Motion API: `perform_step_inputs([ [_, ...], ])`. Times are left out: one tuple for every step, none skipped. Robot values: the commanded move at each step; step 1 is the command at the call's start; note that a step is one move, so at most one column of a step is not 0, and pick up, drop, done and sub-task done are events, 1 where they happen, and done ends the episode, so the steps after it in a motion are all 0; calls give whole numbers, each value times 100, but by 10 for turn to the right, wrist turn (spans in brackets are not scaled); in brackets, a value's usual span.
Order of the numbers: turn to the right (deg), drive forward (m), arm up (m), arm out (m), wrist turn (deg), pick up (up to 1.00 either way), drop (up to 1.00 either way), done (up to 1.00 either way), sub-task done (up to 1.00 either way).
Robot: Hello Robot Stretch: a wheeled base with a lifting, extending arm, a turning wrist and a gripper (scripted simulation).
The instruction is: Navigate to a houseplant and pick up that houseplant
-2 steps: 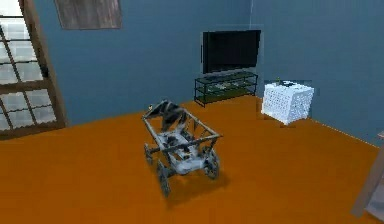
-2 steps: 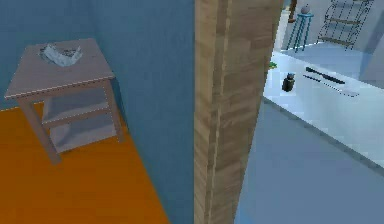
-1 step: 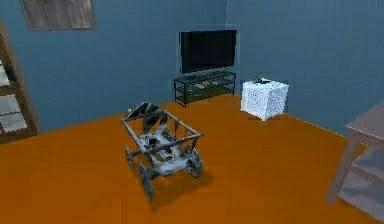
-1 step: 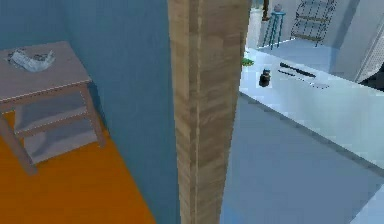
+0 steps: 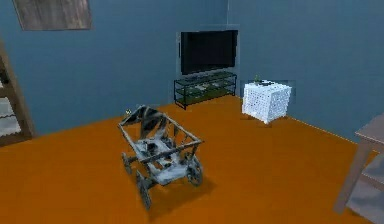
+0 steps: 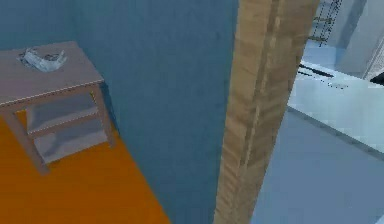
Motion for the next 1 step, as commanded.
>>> perform_step_inputs([
  [270, 0, 0, 0, 0, 0, 0, 0, 0],
])
